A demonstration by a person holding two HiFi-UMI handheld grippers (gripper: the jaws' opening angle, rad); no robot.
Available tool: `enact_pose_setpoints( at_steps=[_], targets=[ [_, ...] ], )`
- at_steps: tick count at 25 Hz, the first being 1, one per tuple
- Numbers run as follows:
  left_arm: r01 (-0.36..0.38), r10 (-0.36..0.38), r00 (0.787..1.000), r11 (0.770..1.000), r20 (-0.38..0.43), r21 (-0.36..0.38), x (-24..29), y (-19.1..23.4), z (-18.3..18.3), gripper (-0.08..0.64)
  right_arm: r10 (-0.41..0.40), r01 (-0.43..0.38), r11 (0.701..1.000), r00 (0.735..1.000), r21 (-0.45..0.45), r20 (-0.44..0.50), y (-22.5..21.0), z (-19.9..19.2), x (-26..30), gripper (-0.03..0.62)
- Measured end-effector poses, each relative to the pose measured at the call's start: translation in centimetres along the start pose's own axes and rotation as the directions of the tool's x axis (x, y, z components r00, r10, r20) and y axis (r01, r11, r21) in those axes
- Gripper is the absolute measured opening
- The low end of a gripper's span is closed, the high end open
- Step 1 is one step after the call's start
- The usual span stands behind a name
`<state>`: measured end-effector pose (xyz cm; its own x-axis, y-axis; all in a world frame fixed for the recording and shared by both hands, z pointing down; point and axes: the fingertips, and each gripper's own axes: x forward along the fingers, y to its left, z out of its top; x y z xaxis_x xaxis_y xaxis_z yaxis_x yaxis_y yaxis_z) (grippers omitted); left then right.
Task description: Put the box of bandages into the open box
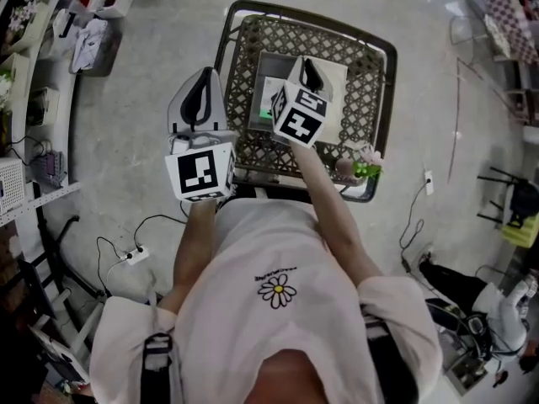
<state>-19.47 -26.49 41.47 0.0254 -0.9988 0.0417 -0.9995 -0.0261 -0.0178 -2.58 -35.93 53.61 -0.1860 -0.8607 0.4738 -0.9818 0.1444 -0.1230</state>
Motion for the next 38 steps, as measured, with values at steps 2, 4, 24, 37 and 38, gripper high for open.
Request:
enact_pose_setpoints(
  at_steps=[2,4,24,37,38],
  targets=[
    [0.008,-0.008,1.0,1.0,0.01,-0.002,0.1,-0.5,0.7,0.025,0.024,-0.019,0.998,0.995,-0.058,0.098,0.1,3.0,-1.5,0.046],
    [0.019,-0.019,0.999,1.0,0.028,0.003,0.0,-1.2,1.6,0.025,0.059,-0.036,0.992,0.979,-0.12,0.195,0.2,5.8,-3.5,0.038],
    [0.097,-0.109,0.985,0.991,0.133,0.091,-1.4,-7.4,5.8,0.025,0.18,-0.075,0.968,0.871,-0.239,0.456,-4.3,9.2,-17.1,0.031],
    [0.108,-0.123,0.982,0.988,0.142,0.111,-1.2,-8.1,6.2,0.025,0.158,-0.079,0.977,0.896,-0.2,0.415,-5.8,7.3,-16.4,0.031],
    [0.108,-0.123,0.982,0.988,0.141,0.113,-1.2,-8.1,6.2,0.025,0.16,-0.081,0.976,0.897,-0.204,0.412,-5.7,7.4,-16.4,0.031]
  ],
)
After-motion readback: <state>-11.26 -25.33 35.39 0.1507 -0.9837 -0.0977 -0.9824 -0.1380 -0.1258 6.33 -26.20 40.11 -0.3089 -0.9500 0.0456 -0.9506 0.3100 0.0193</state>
